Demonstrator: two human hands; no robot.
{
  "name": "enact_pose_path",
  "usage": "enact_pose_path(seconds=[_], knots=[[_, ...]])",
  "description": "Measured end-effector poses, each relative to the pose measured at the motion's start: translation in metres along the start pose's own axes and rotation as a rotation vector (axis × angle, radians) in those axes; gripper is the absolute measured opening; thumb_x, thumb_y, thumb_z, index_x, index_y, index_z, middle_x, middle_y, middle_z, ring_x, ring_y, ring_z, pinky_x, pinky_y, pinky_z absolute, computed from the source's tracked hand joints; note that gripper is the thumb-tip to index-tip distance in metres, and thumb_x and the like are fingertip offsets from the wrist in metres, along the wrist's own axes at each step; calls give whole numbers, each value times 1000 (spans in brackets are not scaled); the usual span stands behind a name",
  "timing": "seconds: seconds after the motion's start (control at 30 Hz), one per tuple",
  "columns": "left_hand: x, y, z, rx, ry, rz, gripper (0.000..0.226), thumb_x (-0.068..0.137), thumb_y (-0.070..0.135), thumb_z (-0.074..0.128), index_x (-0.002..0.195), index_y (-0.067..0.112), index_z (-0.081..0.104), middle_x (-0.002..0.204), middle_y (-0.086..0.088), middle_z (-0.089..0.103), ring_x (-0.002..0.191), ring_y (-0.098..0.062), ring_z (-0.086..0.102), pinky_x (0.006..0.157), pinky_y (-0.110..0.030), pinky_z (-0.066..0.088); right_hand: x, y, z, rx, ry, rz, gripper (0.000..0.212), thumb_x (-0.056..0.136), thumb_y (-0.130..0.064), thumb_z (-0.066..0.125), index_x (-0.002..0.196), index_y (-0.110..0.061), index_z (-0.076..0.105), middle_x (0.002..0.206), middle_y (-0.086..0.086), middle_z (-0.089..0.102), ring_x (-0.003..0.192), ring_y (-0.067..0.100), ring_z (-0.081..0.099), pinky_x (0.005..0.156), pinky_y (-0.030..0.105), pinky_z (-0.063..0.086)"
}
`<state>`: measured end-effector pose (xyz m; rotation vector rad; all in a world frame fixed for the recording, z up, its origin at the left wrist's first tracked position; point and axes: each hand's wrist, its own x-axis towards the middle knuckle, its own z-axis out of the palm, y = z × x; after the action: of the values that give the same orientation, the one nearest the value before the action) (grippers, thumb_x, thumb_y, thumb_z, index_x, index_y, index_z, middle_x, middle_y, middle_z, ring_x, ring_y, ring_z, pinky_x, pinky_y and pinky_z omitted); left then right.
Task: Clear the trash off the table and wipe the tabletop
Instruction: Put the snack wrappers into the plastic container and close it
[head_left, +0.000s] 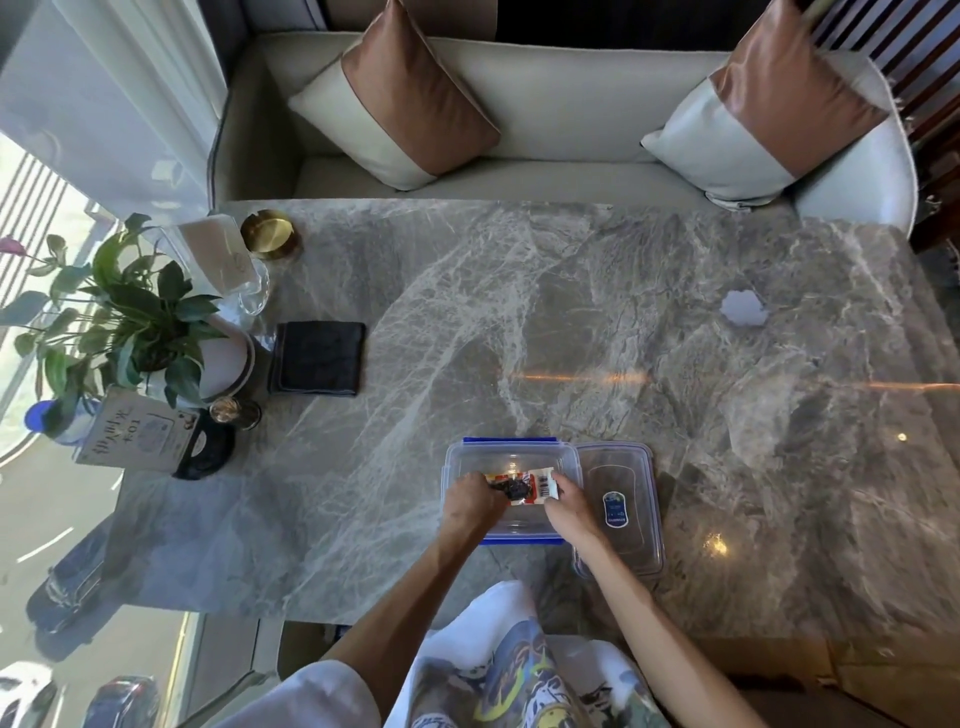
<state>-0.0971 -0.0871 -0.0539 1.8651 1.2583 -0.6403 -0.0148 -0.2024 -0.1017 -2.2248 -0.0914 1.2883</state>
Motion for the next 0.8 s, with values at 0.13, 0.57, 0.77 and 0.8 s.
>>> enact_pose_path(seconds=[0.13, 0.57, 0.77, 0.8], knots=[[-7, 23, -13, 310, 110, 192, 27, 87, 17, 49, 106, 1, 60, 108, -19, 68, 98, -36, 64, 71, -36, 46, -22, 10, -19, -214, 245, -225, 26, 95, -16, 47, 115, -19, 64, 116, 2, 69, 106, 23, 64, 86, 34, 50], [71, 147, 78, 800, -23, 622, 38, 87, 12, 44, 123, 6, 51, 130, -17, 54, 122, -35, 49, 102, -43, 37, -44, 133, -41, -70, 649, 263, 31, 91, -5, 45, 118, -5, 61, 119, 19, 65, 111, 34, 61, 94, 39, 44], [85, 149, 103, 707, -66, 482, 50, 85, 11, 52, 134, 10, 43, 135, -16, 43, 126, -38, 42, 102, -48, 39, -26, 148, -54, 71, 546, 401, 30, 91, -13, 48, 114, -4, 64, 115, 18, 67, 111, 33, 61, 93, 36, 46], [86, 151, 105, 683, -69, 474, 53, 83, 12, 55, 135, 12, 43, 135, -17, 44, 125, -39, 42, 103, -48, 40, -23, 150, -57, 111, 514, 418, 29, 89, -15, 50, 109, -1, 66, 111, 21, 68, 108, 35, 62, 90, 36, 47]])
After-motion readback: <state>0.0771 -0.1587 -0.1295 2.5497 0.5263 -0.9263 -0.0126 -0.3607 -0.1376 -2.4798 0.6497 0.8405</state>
